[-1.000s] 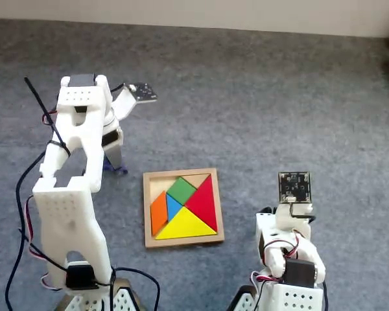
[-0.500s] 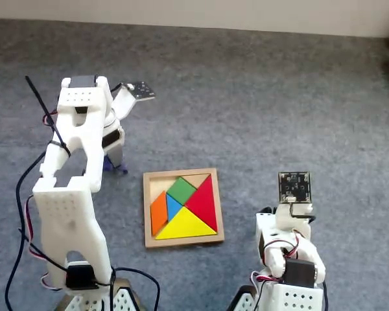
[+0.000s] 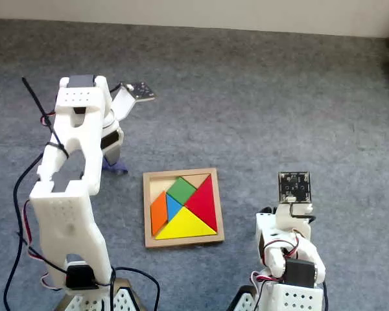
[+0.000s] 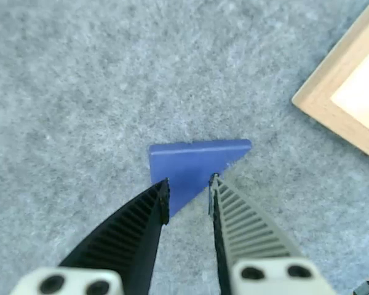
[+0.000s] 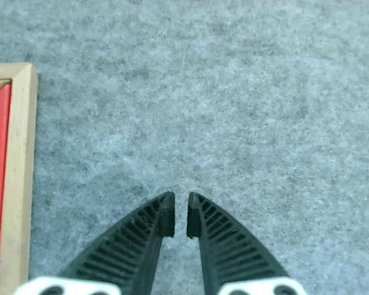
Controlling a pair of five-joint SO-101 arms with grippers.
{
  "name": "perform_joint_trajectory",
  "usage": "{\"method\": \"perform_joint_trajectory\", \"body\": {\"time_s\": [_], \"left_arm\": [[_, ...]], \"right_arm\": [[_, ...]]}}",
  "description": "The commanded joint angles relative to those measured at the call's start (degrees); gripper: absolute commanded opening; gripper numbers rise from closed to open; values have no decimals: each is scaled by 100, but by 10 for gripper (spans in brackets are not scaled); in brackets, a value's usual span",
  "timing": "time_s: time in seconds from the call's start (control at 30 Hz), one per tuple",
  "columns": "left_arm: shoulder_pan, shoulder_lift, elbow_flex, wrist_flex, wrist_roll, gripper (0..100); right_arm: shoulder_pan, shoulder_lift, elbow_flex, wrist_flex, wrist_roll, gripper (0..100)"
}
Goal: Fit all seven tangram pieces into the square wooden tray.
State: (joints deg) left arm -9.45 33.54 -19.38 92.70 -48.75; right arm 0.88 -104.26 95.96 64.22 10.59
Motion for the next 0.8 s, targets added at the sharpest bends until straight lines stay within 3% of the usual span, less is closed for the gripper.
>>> {"method": "perform_joint_trajectory", "body": {"time_s": [0.0,0.47,0.77], "left_arm": [[13,-1086,585,9,35,121],[119,-3275,3468,-1670,35,123],[136,-3459,3758,-2013,26,133]], "right_arm": [[57,-92,593,-75,-9,52],[57,-92,593,-75,-9,52],[57,-92,593,-75,-9,52]]}}
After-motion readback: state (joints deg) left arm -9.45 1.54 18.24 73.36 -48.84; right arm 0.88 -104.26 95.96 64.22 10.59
